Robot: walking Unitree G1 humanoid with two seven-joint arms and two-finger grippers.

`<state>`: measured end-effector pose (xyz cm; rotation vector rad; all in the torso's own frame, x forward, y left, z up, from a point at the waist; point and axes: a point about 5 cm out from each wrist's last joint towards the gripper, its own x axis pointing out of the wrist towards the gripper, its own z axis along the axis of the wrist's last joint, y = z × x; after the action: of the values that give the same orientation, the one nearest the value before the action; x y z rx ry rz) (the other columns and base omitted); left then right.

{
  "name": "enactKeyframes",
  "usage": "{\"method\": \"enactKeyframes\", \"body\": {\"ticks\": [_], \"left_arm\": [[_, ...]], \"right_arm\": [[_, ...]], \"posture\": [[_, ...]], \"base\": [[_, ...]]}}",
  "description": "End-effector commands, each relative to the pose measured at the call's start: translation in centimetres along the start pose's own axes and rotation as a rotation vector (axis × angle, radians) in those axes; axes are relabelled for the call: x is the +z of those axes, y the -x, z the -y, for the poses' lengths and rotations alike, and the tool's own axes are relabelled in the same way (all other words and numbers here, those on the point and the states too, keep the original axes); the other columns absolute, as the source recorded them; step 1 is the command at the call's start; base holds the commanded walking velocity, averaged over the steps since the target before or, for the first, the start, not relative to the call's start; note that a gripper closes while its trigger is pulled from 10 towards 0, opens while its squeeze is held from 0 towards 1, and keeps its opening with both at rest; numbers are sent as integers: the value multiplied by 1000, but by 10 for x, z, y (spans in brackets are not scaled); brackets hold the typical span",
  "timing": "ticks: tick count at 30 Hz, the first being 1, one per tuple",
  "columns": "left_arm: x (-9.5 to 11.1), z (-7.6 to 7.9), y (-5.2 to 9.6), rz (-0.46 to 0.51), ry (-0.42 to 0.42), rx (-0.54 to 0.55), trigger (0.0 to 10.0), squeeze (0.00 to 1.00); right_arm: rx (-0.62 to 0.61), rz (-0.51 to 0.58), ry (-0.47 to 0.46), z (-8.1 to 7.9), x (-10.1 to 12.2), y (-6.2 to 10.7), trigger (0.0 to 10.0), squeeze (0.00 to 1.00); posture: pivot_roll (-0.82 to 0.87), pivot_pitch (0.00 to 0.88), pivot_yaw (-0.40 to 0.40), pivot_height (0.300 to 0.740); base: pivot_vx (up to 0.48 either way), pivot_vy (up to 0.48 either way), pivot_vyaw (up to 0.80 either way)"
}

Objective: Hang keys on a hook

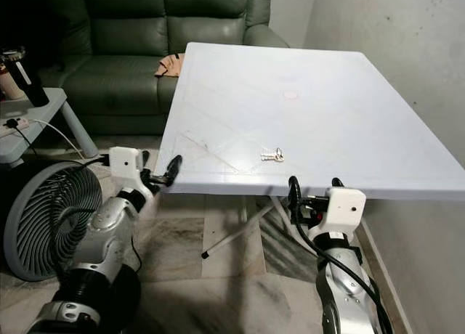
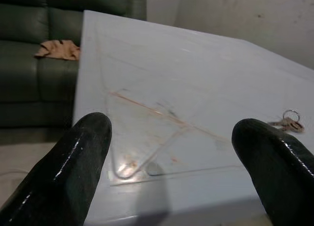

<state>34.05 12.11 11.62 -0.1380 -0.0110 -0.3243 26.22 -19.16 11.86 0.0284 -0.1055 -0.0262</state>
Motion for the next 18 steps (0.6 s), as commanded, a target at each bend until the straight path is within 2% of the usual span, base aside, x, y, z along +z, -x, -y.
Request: {"method": "enactKeyframes", "body": {"ticks": [1, 4, 12, 15, 18], "left_arm": [[3, 0, 1, 16, -38, -7, 10000, 0], [3, 2, 2, 20, -33, -12, 10000, 0], [3, 6, 2, 9, -98, -42, 10000, 0], [2, 7, 2, 8, -98, -48, 10000, 0], [-2, 15, 4, -3, -101, -82, 10000, 0]], "right_arm": [[-13, -6, 14, 3, 1, 1, 10000, 0], [-14, -5, 12, 4, 1, 1, 10000, 0], [-14, -5, 13, 2, 1, 0, 10000, 0], [-12, -5, 14, 2, 1, 0, 10000, 0], [18, -3, 35, -2, 2, -2, 10000, 0]], "posture": [[-2, 63, -17, 740], [-2, 63, -17, 740], [3, 71, -10, 740], [3, 71, -10, 740], [6, 74, -11, 740]], "base": [[0, 0, 0], [0, 0, 0], [0, 0, 0], [0, 0, 0], [0, 0, 0]]}}
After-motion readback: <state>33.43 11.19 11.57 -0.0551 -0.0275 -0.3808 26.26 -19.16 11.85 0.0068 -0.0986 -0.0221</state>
